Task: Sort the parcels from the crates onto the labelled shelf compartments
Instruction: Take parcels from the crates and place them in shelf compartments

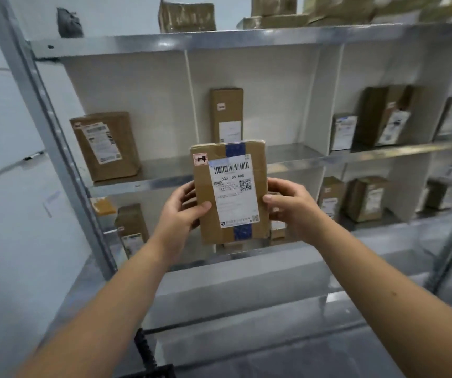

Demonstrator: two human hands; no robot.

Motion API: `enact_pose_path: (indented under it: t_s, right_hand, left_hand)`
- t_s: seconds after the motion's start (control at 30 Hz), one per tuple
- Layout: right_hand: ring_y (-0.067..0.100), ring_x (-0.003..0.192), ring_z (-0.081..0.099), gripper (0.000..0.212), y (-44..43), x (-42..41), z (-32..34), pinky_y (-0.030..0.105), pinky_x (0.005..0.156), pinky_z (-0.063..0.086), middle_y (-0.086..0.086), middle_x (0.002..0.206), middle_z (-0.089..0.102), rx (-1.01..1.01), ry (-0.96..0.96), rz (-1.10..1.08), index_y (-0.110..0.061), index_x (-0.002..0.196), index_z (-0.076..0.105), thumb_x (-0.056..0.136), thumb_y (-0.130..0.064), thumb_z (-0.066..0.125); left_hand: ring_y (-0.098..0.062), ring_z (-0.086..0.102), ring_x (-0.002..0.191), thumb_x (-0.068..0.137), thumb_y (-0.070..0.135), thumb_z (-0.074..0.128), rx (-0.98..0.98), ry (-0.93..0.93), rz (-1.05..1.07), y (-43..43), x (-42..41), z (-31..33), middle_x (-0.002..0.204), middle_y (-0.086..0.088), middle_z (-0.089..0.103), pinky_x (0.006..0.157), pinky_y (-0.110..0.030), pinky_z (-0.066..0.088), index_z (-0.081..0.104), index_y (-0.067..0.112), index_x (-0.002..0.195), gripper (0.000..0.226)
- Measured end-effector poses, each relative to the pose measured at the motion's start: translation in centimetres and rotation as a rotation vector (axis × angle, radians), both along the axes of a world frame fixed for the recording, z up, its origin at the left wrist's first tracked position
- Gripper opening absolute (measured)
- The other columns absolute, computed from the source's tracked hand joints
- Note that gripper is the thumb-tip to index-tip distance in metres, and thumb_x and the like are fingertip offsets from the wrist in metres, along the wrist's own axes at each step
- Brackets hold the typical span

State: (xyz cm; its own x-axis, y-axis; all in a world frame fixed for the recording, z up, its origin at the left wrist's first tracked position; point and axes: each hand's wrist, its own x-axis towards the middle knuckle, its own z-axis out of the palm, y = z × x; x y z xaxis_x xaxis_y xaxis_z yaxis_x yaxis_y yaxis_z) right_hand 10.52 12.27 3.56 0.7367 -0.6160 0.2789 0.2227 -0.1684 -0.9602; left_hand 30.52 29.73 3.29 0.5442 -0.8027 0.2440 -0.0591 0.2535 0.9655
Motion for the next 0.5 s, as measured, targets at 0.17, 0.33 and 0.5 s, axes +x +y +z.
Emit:
enact_pose_path:
  t_s: [0.17, 0.33, 0.5]
  right_hand:
    - [0.03, 0.118, 0.07, 0.052, -4.4, -10.4, -0.3, 0.052, 0.093, 0.058, 0.007, 0.125, 0.074, 0.023, -0.028, -0.181, -0.017, 0.136, 0.063, 0.085, -0.026, 0.072]
    - [0.035, 0.113, 0.071, 0.049, -9.6, -21.9, -1.0, 0.051, 0.085, 0.059, 0.011, 0.12, 0.076, 0.065, -0.045, -0.314, -0.013, 0.131, 0.067, 0.082, -0.022, 0.071]
    - [0.032, 0.114, 0.071, 0.037, -15.2, -33.9, -0.8, 0.058, 0.097, 0.058, 0.009, 0.119, 0.076, 0.039, 0.019, -0.416, -0.013, 0.131, 0.066, 0.094, -0.014, 0.068]
  left_hand:
    - [-0.023, 0.071, 0.118, 0.095, 0.011, 0.07, -0.016, -0.025, -0.133, -7.1, -8.4, 0.4, 0.125, -0.001, 0.075, 0.095, -0.046, 0.058, 0.059, 0.023, 0.137, 0.045]
    - [-0.025, 0.072, 0.115, 0.079, 0.023, 0.074, -0.011, -0.01, -0.25, -14.8, -18.1, 0.6, 0.124, -0.003, 0.075, 0.092, -0.046, 0.06, 0.062, 0.022, 0.135, 0.057]
    - [-0.028, 0.071, 0.116, 0.079, 0.022, 0.074, 0.006, 0.023, -0.357, -22.8, -29.1, 0.1, 0.129, -0.007, 0.073, 0.088, -0.046, 0.059, 0.061, 0.018, 0.138, 0.06]
